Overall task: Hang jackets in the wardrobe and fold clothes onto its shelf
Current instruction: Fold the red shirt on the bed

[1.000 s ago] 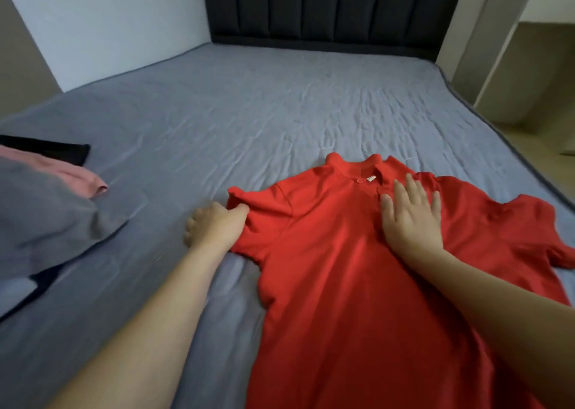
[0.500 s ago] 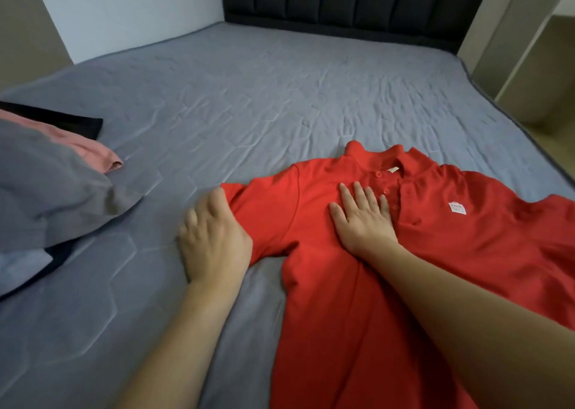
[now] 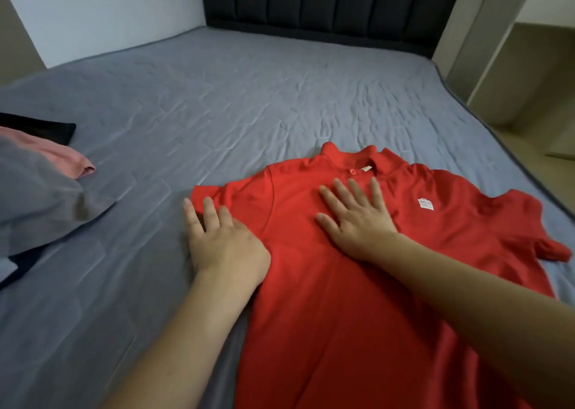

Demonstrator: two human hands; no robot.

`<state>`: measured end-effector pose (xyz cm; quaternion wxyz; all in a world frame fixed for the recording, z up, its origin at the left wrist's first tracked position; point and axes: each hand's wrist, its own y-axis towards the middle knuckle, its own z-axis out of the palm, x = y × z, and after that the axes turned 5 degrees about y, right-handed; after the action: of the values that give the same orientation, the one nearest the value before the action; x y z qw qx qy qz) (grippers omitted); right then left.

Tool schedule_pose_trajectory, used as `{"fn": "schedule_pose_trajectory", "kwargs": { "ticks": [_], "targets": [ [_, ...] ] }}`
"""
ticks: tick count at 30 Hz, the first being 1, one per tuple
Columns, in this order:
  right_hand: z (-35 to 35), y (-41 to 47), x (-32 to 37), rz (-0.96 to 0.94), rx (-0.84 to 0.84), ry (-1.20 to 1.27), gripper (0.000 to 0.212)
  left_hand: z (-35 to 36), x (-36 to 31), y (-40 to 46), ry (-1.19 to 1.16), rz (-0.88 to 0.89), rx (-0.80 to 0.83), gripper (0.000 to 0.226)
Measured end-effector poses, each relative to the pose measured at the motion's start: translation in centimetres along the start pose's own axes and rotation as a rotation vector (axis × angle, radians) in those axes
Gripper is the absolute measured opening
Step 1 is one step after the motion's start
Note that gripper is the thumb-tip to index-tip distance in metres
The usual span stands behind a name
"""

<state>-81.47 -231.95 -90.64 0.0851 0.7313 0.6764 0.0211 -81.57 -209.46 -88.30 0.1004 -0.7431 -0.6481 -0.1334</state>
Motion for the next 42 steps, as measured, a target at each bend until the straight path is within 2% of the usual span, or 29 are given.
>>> {"fn": "schedule_pose_trajectory", "kwargs": {
  "ticks": [1, 3, 5, 7, 10, 14, 16, 17, 19, 21, 22, 25, 27, 29, 32, 33, 36, 38, 40, 42],
  "targets": [
    [-0.5, -0.4, -1.8, 0.017, -0.059, -0.025, 0.075, -1.0, -0.6, -0.2, -0.018, 0.045, -0.075, 0.076],
    [-0.6, -1.5, -6.3, 0.152, -0.107, 0.011, 0.072, -2.7, -3.1, 0.5, -0.208, 0.173, -0.255, 0.075],
    [0.1, -3.3, -10.2, 0.335, 0.035, 0.124, 0.071, -3.5, -5.7, 2.4, -0.375, 0.304, -0.318, 0.063],
    [1.2, -4.6, -11.8, 0.429, 0.157, 0.2, 0.074, -1.7, -6.1, 4.7, -0.415, 0.272, -0.239, 0.06],
    [2.2, -4.2, -11.8, 0.427, 0.136, 0.215, 0.073, 2.5, -4.7, 7.0, -0.484, 0.047, -0.031, 0.066],
    [0.9, -4.3, -12.2, 0.415, 0.164, 0.198, 0.069, 3.0, -4.7, 7.3, -0.435, -0.112, 0.058, 0.078],
    [-0.2, -5.5, -13.7, 0.465, 0.096, 0.112, 0.068, 2.5, -4.6, 6.9, -0.395, -0.165, 0.128, 0.081],
    [-0.8, -6.5, -14.9, 0.55, 0.03, 0.113, 0.068, 2.1, -4.4, 6.5, -0.366, -0.173, 0.163, 0.082],
    [-1.9, -8.9, -18.4, 0.822, -0.088, 0.27, 0.071, 1.0, -4.5, 6.0, -0.294, -0.179, 0.193, 0.082],
    [-2.5, -11.4, -22.3, 1.036, -0.102, 0.467, 0.069, -0.8, -5.7, 5.1, -0.24, -0.137, 0.13, 0.08],
    [-2.7, -12.3, -23.7, 1.075, -0.09, 0.586, 0.062, -1.8, -7.1, 4.4, -0.239, -0.067, 0.066, 0.078],
    [-3.3, -13.7, -24.3, 0.962, -0.155, 1.068, 0.036, -4.8, -13.7, 1.0, -0.362, 0.245, -0.031, 0.073],
    [-2.9, -13.1, -24.4, 0.933, -0.211, 1.17, 0.027, -6.0, -18.6, -1.5, -0.432, 0.394, 0.021, 0.072],
    [-2.4, -12.1, -24.7, 0.972, -0.182, 1.162, 0.024, -5.9, -21.9, -3.5, -0.429, 0.457, 0.042, 0.072],
    [-1.6, -12.4, -25.9, 1.042, -0.139, 1.208, 0.008, -4.0, -23.8, -5.4, -0.316, 0.435, -0.062, 0.074],
    [-1.0, -12.9, -26.4, 1.045, -0.221, 1.217, 0.002, -3.6, -23.8, -5.5, -0.305, 0.415, -0.085, 0.075],
    [0.6, -15.4, -27.3, 1.085, -0.515, 1.104, 0.026, -3.7, -24.0, -5.2, -0.292, 0.394, -0.069, 0.083],
    [0.4, -16.5, -26.5, 1.082, -0.638, 1.272, 0.029, -4.0, -24.2, -5.2, -0.27, 0.381, -0.08, 0.084],
    [-0.4, -17.2, -24.7, 1.067, -0.593, 1.593, 0.024, -4.1, -24.2, -5.5, -0.27, 0.368, -0.089, 0.082],
    [-1.6, -18.1, -22.3, 1.051, -0.351, 1.764, 0.019, -4.3, -23.8, -6.2, -0.294, 0.359, -0.063, 0.078]
  ]
}}
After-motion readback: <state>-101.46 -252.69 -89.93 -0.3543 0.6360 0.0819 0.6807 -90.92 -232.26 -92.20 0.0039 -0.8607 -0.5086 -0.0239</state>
